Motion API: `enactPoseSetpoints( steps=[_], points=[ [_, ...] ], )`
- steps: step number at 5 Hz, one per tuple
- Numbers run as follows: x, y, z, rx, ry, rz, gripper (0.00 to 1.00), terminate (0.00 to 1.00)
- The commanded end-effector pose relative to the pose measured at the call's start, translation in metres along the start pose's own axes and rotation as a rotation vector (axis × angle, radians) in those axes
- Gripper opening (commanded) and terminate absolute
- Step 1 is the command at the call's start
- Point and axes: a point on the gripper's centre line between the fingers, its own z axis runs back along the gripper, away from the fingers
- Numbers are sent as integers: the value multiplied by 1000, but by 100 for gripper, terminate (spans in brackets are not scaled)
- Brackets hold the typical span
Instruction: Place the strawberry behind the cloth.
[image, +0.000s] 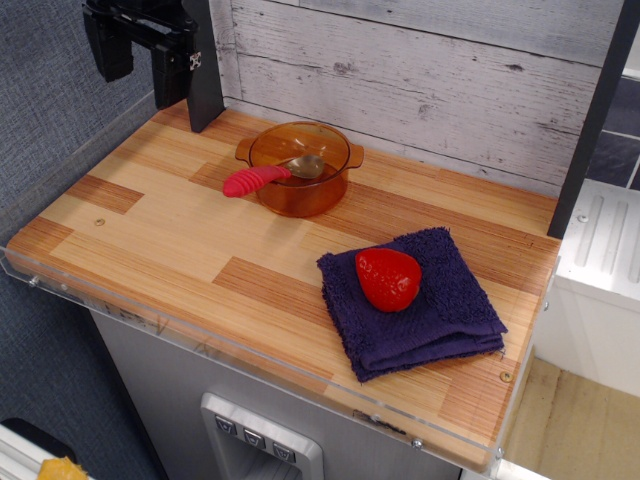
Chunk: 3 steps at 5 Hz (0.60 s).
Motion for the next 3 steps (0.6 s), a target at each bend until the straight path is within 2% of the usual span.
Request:
enactPoseSetpoints(
  steps=[1,2,3],
  points=[
    [0,0,0,0,0,0,100,0],
    [3,-42,2,-19,-10,-82,100,0],
    [0,-83,15,-29,-50,-180,100,0]
  ],
)
